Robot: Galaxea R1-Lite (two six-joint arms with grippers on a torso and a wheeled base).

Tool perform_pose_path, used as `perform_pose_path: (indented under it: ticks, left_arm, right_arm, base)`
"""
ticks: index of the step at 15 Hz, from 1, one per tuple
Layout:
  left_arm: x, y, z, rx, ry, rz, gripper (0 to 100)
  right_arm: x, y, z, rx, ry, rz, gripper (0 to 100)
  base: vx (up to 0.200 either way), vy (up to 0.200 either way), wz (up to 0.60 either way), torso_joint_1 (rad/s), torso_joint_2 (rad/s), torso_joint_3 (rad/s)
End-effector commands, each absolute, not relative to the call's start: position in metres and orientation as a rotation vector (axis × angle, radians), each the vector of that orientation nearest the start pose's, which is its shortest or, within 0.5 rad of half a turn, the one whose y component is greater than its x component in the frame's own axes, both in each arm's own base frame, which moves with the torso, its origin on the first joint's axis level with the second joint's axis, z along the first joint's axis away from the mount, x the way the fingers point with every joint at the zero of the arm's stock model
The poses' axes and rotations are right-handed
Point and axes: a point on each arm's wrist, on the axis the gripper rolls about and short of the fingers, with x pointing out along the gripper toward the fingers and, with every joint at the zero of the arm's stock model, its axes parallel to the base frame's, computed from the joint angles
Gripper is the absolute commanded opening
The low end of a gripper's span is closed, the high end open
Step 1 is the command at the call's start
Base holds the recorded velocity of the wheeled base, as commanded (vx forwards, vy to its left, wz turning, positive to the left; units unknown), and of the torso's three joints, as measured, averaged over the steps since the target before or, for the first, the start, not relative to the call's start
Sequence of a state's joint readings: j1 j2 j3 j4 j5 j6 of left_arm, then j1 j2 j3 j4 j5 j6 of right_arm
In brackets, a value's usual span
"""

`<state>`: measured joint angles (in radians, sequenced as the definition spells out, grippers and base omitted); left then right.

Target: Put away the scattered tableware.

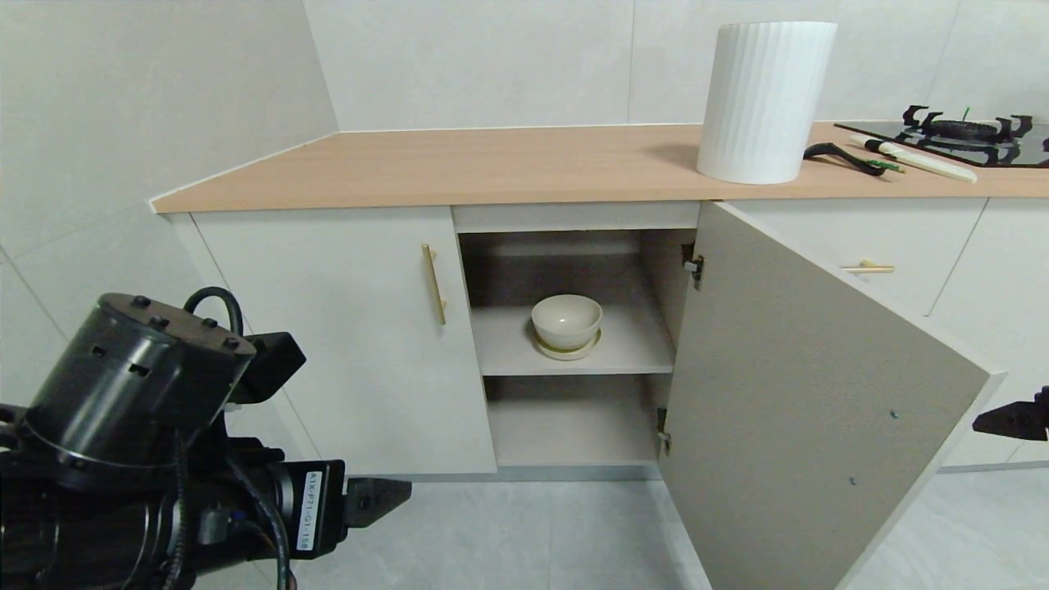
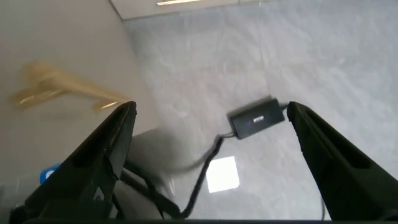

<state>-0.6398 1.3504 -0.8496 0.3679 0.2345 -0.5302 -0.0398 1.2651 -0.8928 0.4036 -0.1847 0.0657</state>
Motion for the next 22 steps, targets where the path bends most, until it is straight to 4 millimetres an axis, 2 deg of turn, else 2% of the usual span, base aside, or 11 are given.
perform_pose_path:
  ticks: [1,7,10,18,22]
  left_arm:
    - [0.156,-0.109,0.197,-0.125,0.861,-0.156,100]
    - [0.156,-0.109,0.197,-0.125,0.861,-0.156,100]
    - [0.156,-0.109,0.197,-0.125,0.861,-0.156,100]
    - [0.156,-0.109,0.197,-0.125,0.861,-0.156,100]
    - [0.156,-0.11,0.197,-0.124,0.863,-0.156,100]
  right_arm:
    - [0.181,-0.013,0.212,0.012,0.798,-0.24,100]
    - [0.2,-0.012,0.194,0.021,0.78,-0.221,100]
    - [0.202,-0.009,0.194,0.055,0.763,-0.186,100]
    - [0.2,0.021,0.193,0.103,0.765,-0.069,100]
    - [0.195,0.048,0.188,0.131,0.783,0.038,100]
  base:
    - [0.0,0.0,0.0,0.0,0.0,0.0]
    - [0.0,0.0,0.0,0.0,0.0,0.0]
    - [0.0,0.0,0.0,0.0,0.0,0.0]
    - [0.0,0.0,0.0,0.0,0.0,0.0]
    - [0.0,0.0,0.0,0.0,0.0,0.0]
